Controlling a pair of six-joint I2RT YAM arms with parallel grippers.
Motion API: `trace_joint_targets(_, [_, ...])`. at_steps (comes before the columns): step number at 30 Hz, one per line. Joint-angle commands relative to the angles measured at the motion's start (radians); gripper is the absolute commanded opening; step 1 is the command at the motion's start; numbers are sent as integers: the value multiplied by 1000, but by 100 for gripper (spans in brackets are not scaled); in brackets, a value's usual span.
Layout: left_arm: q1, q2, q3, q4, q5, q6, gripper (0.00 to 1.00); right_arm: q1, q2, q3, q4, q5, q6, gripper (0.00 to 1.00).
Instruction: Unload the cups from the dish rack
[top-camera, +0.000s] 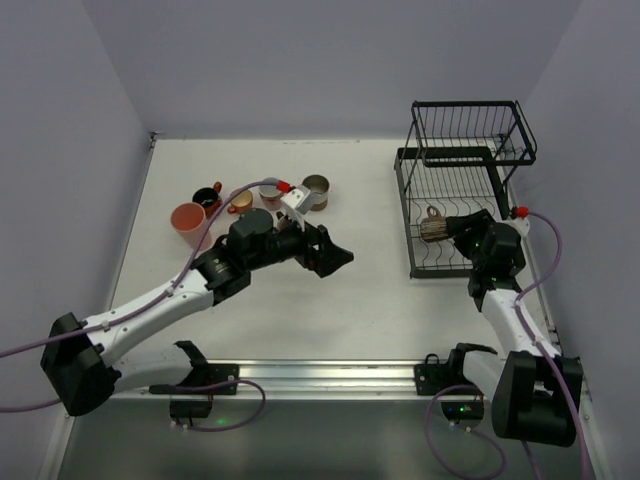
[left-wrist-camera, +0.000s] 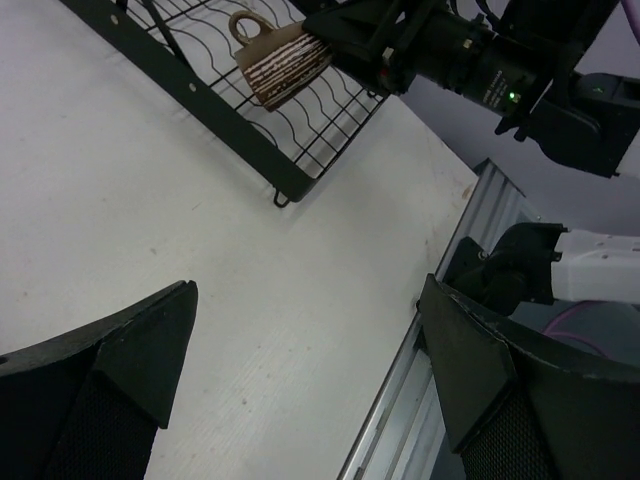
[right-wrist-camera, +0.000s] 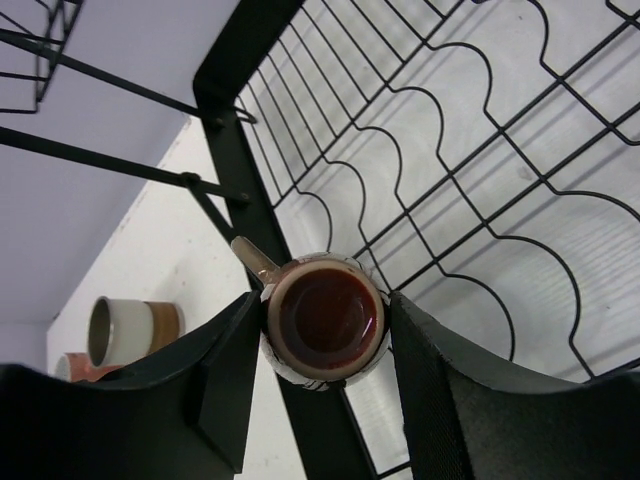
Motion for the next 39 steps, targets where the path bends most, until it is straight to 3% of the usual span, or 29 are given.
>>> trace_joint_targets(1, [-4,119,69,196,59,-111,100,-4,-54,15,131,-31,83,31])
trace_joint_targets(12, [-7,453,317,281,103,-138,100,-4,-186,8,143,-82,165,30])
trace_joint_targets(19, [5,627,506,287,161,-149,99,-6,-255,-28,191,-218,242,30])
trace_joint_targets(25, [11,728,553,375,287,-258,92,-6,-275,-60,241,-281,294,30])
trace_joint_targets(39, [5,797,569,433,355,-397,77,-4,-249,-75,321,-343,357,29])
